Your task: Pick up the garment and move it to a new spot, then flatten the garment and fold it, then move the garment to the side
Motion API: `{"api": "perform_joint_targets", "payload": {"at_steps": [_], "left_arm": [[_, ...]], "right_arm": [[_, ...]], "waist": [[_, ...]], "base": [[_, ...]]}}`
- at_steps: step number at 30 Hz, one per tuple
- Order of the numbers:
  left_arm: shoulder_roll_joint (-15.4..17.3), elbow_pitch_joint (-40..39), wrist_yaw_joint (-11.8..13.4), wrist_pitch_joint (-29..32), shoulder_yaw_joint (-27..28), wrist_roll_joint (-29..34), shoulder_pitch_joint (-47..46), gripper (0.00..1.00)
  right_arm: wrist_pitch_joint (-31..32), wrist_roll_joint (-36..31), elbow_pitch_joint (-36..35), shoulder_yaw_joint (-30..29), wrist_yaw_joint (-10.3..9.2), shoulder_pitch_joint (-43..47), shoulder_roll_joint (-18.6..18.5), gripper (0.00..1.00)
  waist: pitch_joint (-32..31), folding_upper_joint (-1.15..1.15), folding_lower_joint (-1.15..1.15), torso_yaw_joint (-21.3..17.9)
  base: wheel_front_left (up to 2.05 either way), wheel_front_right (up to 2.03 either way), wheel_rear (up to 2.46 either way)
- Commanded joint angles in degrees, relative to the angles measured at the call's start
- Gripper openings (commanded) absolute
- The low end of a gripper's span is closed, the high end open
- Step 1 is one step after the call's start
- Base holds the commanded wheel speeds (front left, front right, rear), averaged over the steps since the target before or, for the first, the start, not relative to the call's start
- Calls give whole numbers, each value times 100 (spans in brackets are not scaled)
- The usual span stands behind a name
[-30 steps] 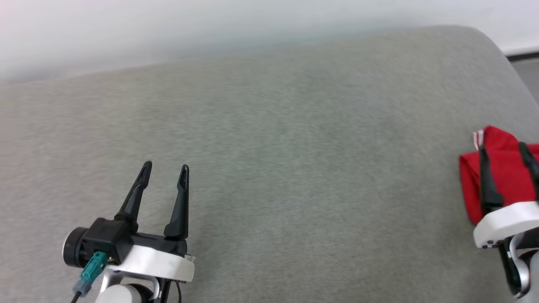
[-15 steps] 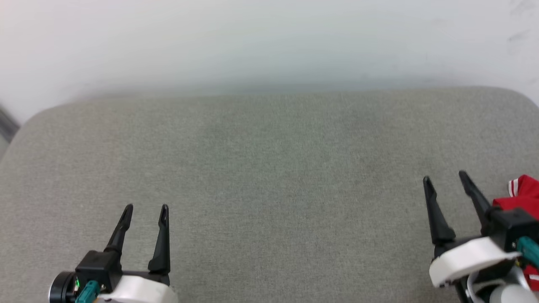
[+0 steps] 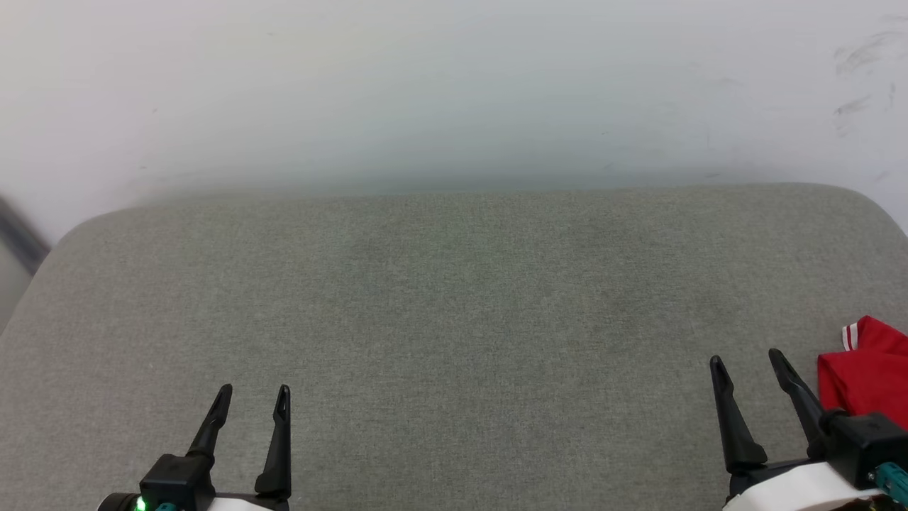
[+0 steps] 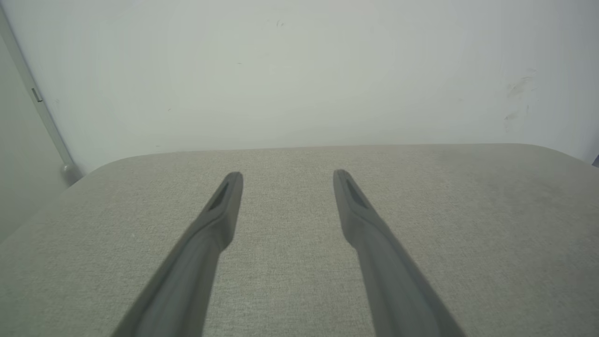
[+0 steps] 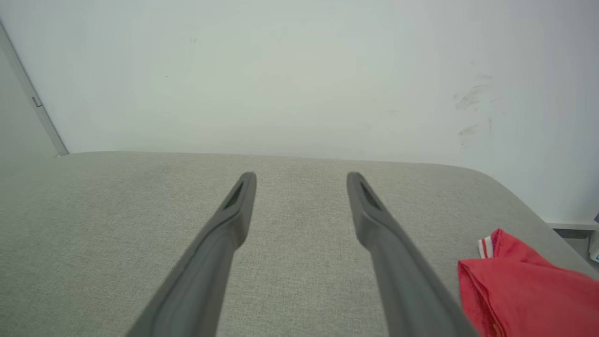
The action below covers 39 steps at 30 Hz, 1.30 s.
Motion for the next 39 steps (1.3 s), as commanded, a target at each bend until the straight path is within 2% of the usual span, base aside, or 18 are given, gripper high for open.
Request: {"api": "perform_joint_targets", "payload": {"at_steps": [1,21,22,25,39], "left_arm": [[-3,6,-8,-24,2,38,59,100],[20,13,-59,-25,50,101,-119,100],[10,20,-50,0,41,59,-51,0],[-40,125,-64,40,38,-53,-10,0],[-203,351,-250,420,279,-1518,-272,0]], "right_arm": [[18,22,-25,-4,-4,64,29,100],[-169,72,162,42,-4,-40,53,100],[-141,26,163,37,0,-9,31,0],[-145,121,262,67,0,27,31,0],[-48,1881,616,73,0,-262,-71,0]], "waist": [[0,0,1,-2],[61,0,1,54],[63,0,1,55],[65,0,1,54],[89,0,1,43]], "base": [[0,0,0],[0,0,0],[0,0,0],[0,0,0],[0,0,0]]}}
